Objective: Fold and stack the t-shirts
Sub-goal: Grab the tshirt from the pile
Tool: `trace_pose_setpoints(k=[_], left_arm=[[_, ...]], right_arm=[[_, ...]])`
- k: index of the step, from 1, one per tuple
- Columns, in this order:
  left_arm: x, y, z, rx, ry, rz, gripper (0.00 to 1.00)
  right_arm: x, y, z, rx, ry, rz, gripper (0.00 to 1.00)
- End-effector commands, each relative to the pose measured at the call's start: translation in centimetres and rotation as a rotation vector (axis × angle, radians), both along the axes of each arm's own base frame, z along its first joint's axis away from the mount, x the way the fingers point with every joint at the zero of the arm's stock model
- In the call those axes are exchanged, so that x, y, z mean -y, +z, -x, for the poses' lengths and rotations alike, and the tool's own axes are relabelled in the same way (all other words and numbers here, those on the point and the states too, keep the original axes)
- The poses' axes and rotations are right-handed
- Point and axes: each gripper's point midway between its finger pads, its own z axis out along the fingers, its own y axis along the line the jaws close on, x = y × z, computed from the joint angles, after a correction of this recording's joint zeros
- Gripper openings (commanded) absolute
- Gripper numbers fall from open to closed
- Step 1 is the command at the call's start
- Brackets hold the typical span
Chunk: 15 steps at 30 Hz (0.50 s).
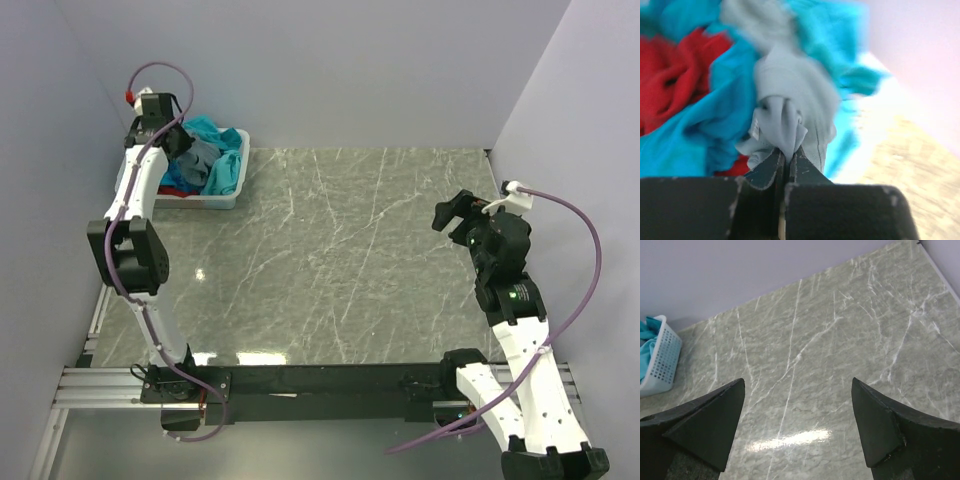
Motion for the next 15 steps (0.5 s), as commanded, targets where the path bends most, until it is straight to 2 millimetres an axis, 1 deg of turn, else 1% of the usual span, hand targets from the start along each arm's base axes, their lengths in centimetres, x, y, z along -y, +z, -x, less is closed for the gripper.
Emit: trace_pose_setpoints(k=[1, 4, 5, 6, 7, 8, 9, 10, 11, 12, 13, 14, 15], left_arm=[[1.9, 14.6, -0.2, 0.392, -0.137, -0.03, 0.01], [2.6, 22.2, 0.9, 0.594, -0.177, -0.053, 0.01], [2.7, 24.5, 1.7, 0.652, -0.181, -0.064, 0.01], [2.7, 26.4, 2.2, 0.701, -0.18, -0.07, 0.01], [2.9, 29.1, 2.8, 0.778, -0.189, -0.078, 0.01], [3.0, 31.5, 4.0, 0.84, -0.189, -0.093, 0.01], [3.4, 33.1, 4.7, 0.885, -0.207, -0.092, 0.01], [4.0, 35.4, 5.7, 0.966, -0.236, -0.1, 0.01], [4.5, 37.5, 7.3, 1.027, -0.263, -0.105, 0.01], [4.9, 38.5, 8.1, 1.058, -0.28, -0.101, 0.01], [5.3, 40.5, 9.3, 1.123, -0.299, -0.103, 0.01], [6.7, 42.3, 10.9, 1.179, -0.372, -0.09, 0.01], [7.4, 43.3, 11.8, 1.211, -0.408, -0.087, 0.01]], right_arm=[[-0.4, 1.4, -0.1, 0.063, 0.031, 0.003, 0.93], [-1.1, 1.8, 0.1, 0.087, 0.066, -0.005, 0.93], [-1.1, 2.0, 0.2, 0.096, 0.072, -0.005, 0.92], [-1.3, 2.1, 0.2, 0.103, 0.078, -0.006, 0.93], [-1.4, 2.2, 0.2, 0.11, 0.086, -0.006, 0.93], [-1.4, 2.4, 0.4, 0.122, 0.089, -0.006, 0.93], [-1.5, 2.6, 0.4, 0.131, 0.092, -0.005, 0.92], [-1.6, 2.7, 0.5, 0.141, 0.1, -0.005, 0.92], [-1.7, 3.0, 0.6, 0.154, 0.109, -0.005, 0.93], [-1.8, 3.1, 0.7, 0.164, 0.116, -0.003, 0.93], [-1.9, 3.3, 0.7, 0.177, 0.124, -0.003, 0.92], [-1.9, 3.6, 0.9, 0.196, 0.125, -0.002, 0.92], [-1.9, 3.6, 1.0, 0.202, 0.125, -0.003, 0.93]])
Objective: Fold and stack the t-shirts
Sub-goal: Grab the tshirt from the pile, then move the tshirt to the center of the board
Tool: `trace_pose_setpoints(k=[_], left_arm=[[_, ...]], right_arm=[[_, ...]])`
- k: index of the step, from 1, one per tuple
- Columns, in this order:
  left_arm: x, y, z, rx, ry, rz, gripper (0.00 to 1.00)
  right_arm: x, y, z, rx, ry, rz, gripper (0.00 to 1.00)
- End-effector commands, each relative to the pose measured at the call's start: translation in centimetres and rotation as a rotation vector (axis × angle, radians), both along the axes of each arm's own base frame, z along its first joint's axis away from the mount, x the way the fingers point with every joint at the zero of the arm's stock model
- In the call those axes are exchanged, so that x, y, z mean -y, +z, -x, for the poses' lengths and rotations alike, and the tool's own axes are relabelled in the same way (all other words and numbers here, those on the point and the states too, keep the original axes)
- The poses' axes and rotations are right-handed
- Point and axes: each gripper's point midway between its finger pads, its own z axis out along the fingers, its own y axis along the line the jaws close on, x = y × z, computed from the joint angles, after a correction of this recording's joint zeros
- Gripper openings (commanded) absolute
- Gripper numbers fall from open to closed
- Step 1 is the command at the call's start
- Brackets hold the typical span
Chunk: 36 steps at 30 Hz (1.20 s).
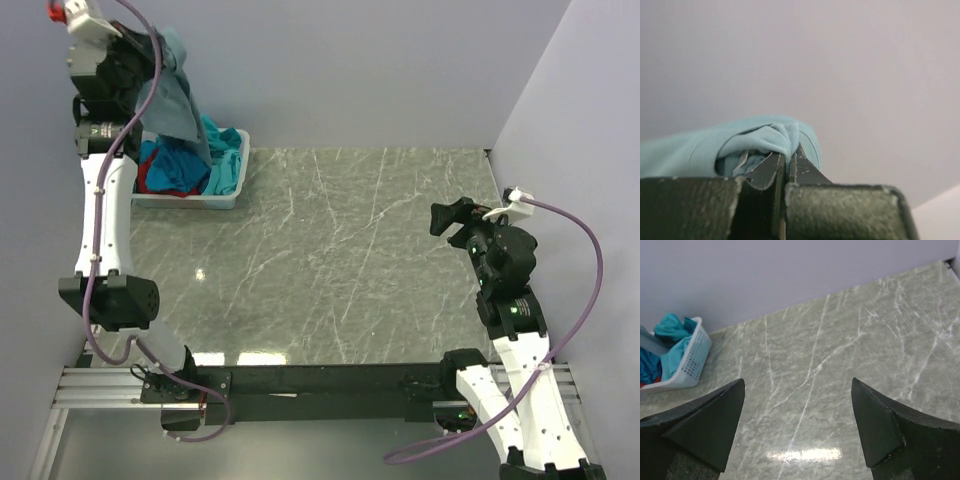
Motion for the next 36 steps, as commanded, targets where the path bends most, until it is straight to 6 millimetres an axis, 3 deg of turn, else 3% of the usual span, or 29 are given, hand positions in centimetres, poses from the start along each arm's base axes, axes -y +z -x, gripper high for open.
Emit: trace_pose_setpoints(k=[1, 4, 6, 7, 8, 12, 16, 22, 24, 25, 26, 27, 28, 29, 30, 32, 33, 35, 36], left_arm=[[3.9, 15.9, 9.6, 0.477, -0.179, -0.065, 0.01], [6.3, 17.7, 12.2, 0.532, -0.315, -0.069, 0.01], [8.6, 18.7, 15.2, 0.589, -0.451, -0.083, 0.01], [9.9, 18.2, 15.7, 0.583, -0.512, -0.059, 0.01], [11.0, 18.7, 17.5, 0.612, -0.558, -0.071, 0.01], [16.9, 19.2, 21.9, 0.685, -0.682, -0.069, 0.01], [20.7, 20.5, 26.3, 0.769, -0.807, -0.074, 0.01], [24.7, 22.2, 30.4, 0.836, -0.982, -0.029, 0.01], [25.9, 20.9, 29.7, 0.803, -1.012, -0.029, 0.01], [25.8, 20.7, 29.9, 0.803, -1.002, -0.036, 0.01], [25.5, 20.2, 28.8, 0.773, -0.953, -0.017, 0.01], [26.5, 16.7, 25.8, 0.674, -0.922, -0.013, 0.01], [25.7, 16.0, 25.8, 0.67, -0.878, -0.019, 0.01], [24.8, 14.7, 23.6, 0.619, -0.764, 0.015, 0.01], [25.6, 9.5, 20.4, 0.487, -0.721, 0.005, 0.01], [24.8, 4.9, 17.8, 0.376, -0.619, 0.01, 0.01], [24.9, -1.1, 15.2, 0.234, -0.559, -0.003, 0.06], [25.1, -8.2, 12.7, 0.053, -0.505, -0.031, 0.17], [23.9, -14.0, 11.1, -0.12, -0.419, -0.053, 0.29]], right_arm=[[-0.7, 2.3, 0.3, 0.111, 0.05, 0.01, 0.92], [-1.2, 2.6, 0.5, 0.131, 0.076, 0.012, 0.92], [-1.3, 2.8, 0.6, 0.137, 0.085, 0.002, 0.92], [-1.4, 3.0, 0.8, 0.148, 0.088, 0.003, 0.92], [-1.4, 3.2, 0.9, 0.155, 0.092, 0.003, 0.92], [-1.8, 3.7, 1.3, 0.19, 0.117, -0.003, 0.92], [-1.5, 4.1, 1.9, 0.208, 0.098, -0.01, 0.92], [0.1, 4.5, 2.6, 0.232, 0.008, -0.03, 0.92], [1.2, 4.1, 2.7, 0.212, -0.058, -0.034, 0.92], [1.7, 4.1, 3.0, 0.207, -0.081, -0.037, 0.92], [2.4, 3.9, 3.1, 0.197, -0.124, -0.038, 0.92], [2.7, 3.9, 3.2, 0.191, -0.141, -0.042, 0.92], [2.9, 3.4, 3.3, 0.172, -0.154, -0.043, 0.92], [3.0, 3.4, 3.3, 0.169, -0.159, -0.044, 0.92], [2.9, 3.1, 3.3, 0.16, -0.156, -0.044, 0.92], [2.6, 2.6, 3.0, 0.14, -0.139, -0.046, 0.93], [2.2, 2.1, 2.8, 0.12, -0.122, -0.047, 0.93], [1.8, 1.0, 2.1, 0.068, -0.103, -0.043, 0.93], [1.6, 0.1, 1.9, 0.029, -0.091, -0.038, 0.93]])
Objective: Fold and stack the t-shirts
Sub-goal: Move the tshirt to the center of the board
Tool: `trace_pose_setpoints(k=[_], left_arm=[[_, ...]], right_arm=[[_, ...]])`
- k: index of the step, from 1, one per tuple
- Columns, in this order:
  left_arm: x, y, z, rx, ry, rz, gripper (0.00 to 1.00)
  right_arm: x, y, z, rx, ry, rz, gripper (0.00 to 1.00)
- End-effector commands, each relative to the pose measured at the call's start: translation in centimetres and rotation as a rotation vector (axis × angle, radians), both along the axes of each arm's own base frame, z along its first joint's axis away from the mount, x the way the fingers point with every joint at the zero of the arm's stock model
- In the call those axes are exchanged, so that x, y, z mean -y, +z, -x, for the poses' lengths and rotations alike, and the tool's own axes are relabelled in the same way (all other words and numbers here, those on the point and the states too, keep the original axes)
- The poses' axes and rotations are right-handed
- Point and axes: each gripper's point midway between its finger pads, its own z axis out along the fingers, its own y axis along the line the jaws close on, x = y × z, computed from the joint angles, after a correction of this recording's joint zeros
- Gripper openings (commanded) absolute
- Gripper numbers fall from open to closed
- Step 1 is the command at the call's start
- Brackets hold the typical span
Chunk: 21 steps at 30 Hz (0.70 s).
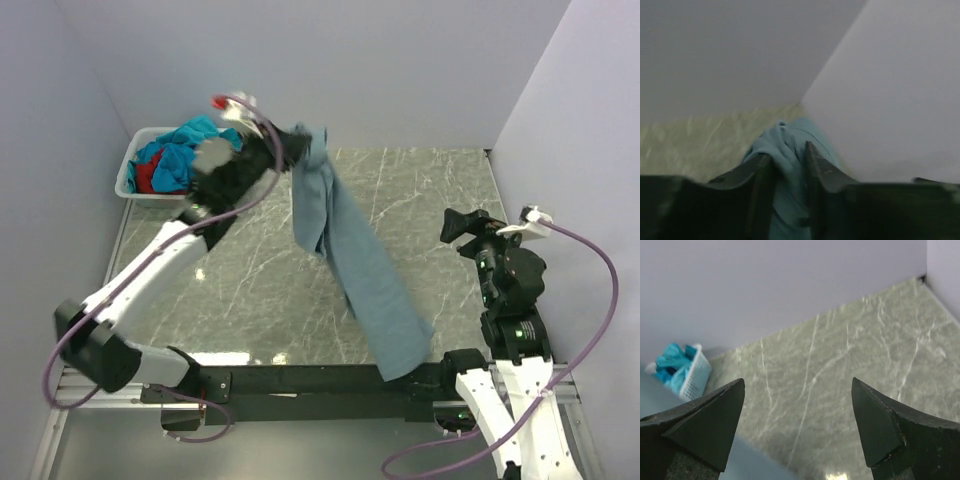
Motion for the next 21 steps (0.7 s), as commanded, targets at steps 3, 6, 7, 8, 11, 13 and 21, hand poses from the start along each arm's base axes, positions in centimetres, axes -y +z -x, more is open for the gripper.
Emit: trace_pose_setpoints(k=[3, 6, 7, 8, 11, 13, 21], left_arm=[[-6.0, -20.6, -7.4, -0.561, 0.398, -0.195, 0.65], [-8.7, -27.6, -6.9, -0.79, 0.445, -0.232, 0.82], [-8.7, -28.3, -6.6, -0.813, 0.43, -0.226, 0.89], [-9.1, -28.9, -6.3, -0.828, 0.441, -0.228, 0.99], [-9.6, -30.6, -4.9, -0.872, 0.451, -0.233, 0.99], [-9.9, -32.1, -3.7, -0.91, 0.446, -0.248, 0.99], [-10.1, -37.9, 1.8, -1.076, 0.376, -0.282, 0.99]], right_arm=[[-1.4, -4.1, -1.4, -0.206, 0.069, -0.006, 0.96], [-3.1, -7.4, -1.8, -0.318, 0.153, -0.032, 0.98], [-4.4, -8.5, -1.8, -0.352, 0.217, -0.048, 0.99], [-5.1, -9.9, -1.6, -0.392, 0.24, -0.084, 0.99], [-8.1, -13.3, -0.9, -0.499, 0.322, -0.112, 0.99], [-11.1, -15.8, 0.7, -0.607, 0.391, -0.069, 0.99], [-15.0, -25.0, 6.3, -0.974, 0.422, -0.093, 0.99]])
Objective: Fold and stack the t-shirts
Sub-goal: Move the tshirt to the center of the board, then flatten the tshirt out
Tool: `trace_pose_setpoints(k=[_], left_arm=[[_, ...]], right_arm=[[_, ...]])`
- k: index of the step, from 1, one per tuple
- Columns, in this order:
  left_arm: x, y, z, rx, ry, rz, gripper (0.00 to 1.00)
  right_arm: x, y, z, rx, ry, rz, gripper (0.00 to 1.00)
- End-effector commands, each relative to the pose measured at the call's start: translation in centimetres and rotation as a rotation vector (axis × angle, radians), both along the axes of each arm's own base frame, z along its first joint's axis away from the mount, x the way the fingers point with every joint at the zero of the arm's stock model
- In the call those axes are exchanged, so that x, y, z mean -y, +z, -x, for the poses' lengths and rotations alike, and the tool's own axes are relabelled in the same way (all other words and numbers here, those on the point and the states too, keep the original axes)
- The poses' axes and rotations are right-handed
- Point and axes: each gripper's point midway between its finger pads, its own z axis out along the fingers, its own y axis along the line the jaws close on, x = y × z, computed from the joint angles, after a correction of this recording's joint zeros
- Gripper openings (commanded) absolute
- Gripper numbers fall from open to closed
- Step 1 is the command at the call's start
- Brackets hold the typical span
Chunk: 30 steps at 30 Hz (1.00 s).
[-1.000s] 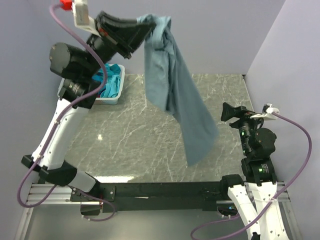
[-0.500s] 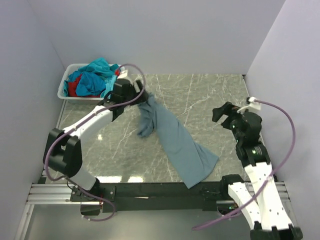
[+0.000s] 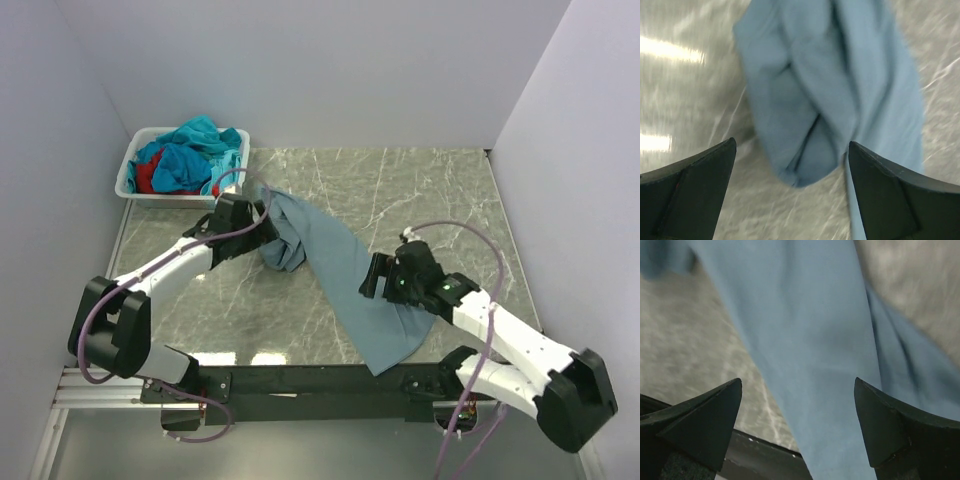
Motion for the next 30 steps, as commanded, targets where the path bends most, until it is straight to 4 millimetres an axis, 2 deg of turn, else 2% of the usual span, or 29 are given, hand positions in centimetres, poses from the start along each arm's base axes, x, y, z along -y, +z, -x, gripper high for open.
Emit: trace_pose_setpoints(k=[1, 5, 6, 8, 9, 11, 12, 16, 17, 18, 19, 20, 22, 23, 25, 26, 27, 29, 30], left_arm=[[0.6, -1.4, 2.1, -0.049, -0.014, 0.065, 0.99], [1.1, -2.6, 2.6, -0.084, -0.028, 0.083, 0.99], [1.2, -2.7, 2.7, -0.084, -0.035, 0.09, 0.99], [1.8, -2.6, 2.7, -0.088, -0.053, 0.114, 0.99], [1.8, -2.7, 2.7, -0.089, -0.056, 0.117, 0.99], [1.8, -2.5, 2.6, -0.086, -0.05, 0.114, 0.99], [1.6, -2.5, 2.5, -0.083, -0.045, 0.104, 0.99], [0.4, -1.6, 1.1, -0.054, 0.009, 0.039, 0.99], [-0.1, -1.0, 0.2, -0.037, 0.039, 0.02, 0.99], [-0.8, -0.8, -0.5, -0.029, 0.059, 0.017, 0.99], [-1.2, -1.2, -1.2, -0.04, 0.073, 0.011, 0.99], [-2.3, -0.5, -2.6, -0.024, 0.106, 0.025, 0.99], [-3.7, -1.2, -4.0, -0.045, 0.149, 0.018, 0.98], [-4.0, -0.5, -5.3, -0.026, 0.16, 0.029, 0.92], [-4.9, -0.8, -7.0, -0.024, 0.164, 0.046, 0.89], [-5.1, 0.0, -8.1, -0.001, 0.173, 0.05, 0.86], [-5.4, -0.8, -8.8, -0.011, 0.177, 0.029, 0.85], [-5.1, 0.0, -10.5, 0.017, 0.17, 0.027, 0.8], [-4.9, -1.1, -11.1, 0.0, 0.157, 0.019, 0.78]], right_arm=[[0.1, -3.4, 1.8, -0.143, -0.087, -0.004, 0.98], [0.0, -4.9, 1.1, -0.177, -0.125, 0.017, 0.98], [0.6, -5.7, 0.7, -0.19, -0.154, 0.063, 0.98], [1.5, -5.8, -0.6, -0.174, -0.202, 0.12, 0.97], [2.0, -6.6, -1.0, -0.192, -0.216, 0.15, 0.97], [2.4, -6.9, -2.0, -0.221, -0.234, 0.125, 0.97], [2.3, -7.4, -3.0, -0.223, -0.235, 0.104, 0.96], [4.3, -7.8, -7.4, -0.203, -0.303, 0.064, 0.93], [4.3, -6.8, -9.1, -0.171, -0.312, 0.053, 0.93], [4.4, -7.1, -10.1, -0.167, -0.313, 0.064, 0.92], [4.5, -6.6, -11.1, -0.143, -0.301, 0.079, 0.91], [4.6, -5.1, -12.9, -0.101, -0.31, 0.089, 0.91], [5.5, -4.1, -13.9, -0.073, -0.319, 0.15, 0.91], [5.8, -2.8, -14.8, -0.038, -0.331, 0.159, 0.91], [6.6, -0.9, -15.1, 0.01, -0.354, 0.185, 0.92], [6.8, 0.2, -15.1, 0.034, -0.358, 0.183, 0.92], [7.0, 0.5, -14.9, 0.04, -0.357, 0.187, 0.92], [7.1, 0.7, -14.2, 0.038, -0.349, 0.188, 0.92], [7.1, 1.1, -13.6, 0.039, -0.341, 0.183, 0.92]])
